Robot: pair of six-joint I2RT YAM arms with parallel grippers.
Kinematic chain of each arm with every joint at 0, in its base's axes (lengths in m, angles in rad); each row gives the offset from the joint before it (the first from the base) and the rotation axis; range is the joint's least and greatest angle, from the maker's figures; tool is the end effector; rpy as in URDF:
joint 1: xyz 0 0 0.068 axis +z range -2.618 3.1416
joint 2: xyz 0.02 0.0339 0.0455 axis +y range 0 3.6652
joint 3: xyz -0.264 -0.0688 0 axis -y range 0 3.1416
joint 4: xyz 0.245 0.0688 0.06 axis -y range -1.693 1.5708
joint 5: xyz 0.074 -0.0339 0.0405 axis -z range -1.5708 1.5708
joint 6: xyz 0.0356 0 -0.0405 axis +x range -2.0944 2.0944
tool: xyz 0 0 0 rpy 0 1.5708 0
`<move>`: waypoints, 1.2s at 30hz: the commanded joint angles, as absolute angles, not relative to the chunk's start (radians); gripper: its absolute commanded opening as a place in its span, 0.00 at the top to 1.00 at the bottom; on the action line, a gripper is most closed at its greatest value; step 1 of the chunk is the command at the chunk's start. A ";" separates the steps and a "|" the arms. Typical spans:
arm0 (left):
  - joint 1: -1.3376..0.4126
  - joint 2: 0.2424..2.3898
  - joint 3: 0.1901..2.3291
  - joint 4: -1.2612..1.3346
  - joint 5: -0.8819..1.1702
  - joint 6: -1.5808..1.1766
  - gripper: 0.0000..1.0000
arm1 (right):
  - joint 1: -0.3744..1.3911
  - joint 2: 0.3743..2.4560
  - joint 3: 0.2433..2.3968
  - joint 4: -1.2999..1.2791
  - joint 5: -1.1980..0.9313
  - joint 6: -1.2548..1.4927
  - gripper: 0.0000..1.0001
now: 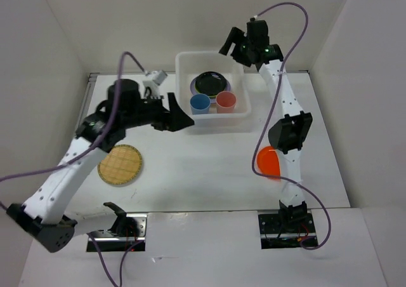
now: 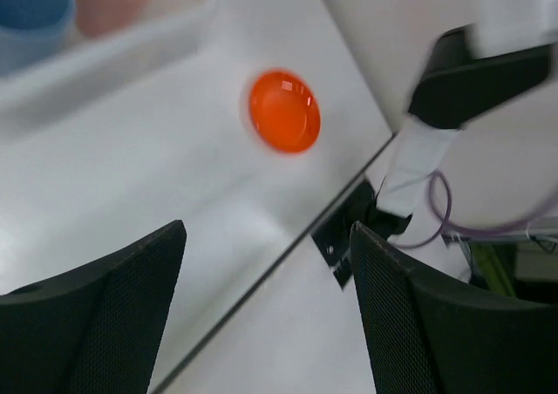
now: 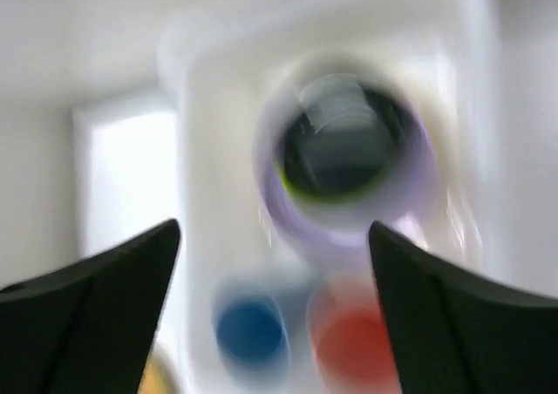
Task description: Place the mixed dishes into the plastic bin
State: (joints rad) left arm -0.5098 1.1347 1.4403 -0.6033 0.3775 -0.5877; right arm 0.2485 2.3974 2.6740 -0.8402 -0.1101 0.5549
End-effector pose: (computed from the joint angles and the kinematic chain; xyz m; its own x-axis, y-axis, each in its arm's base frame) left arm 0.1913 -0.1220 0.4523 -0.6351 -0.2354 -0.7357 0.4915 0.6115 -0.6200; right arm 0.5089 0.1332 0.3585 -0.6164 0.3839 -0.6876 -0.0115 0.8687 0.4953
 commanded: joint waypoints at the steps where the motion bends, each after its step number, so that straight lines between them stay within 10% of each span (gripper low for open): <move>1: -0.566 1.196 1.304 -0.404 0.488 -0.653 0.18 | 0.246 2.371 2.958 -1.033 -0.098 0.544 0.04; 20: -0.867 1.877 1.318 0.046 0.334 -0.839 0.22 | 0.328 1.918 3.132 -1.304 -0.066 0.503 0.00; 36: -0.916 2.220 1.457 0.250 0.334 -0.951 0.19 | 0.362 1.426 2.553 -1.278 0.043 0.503 0.00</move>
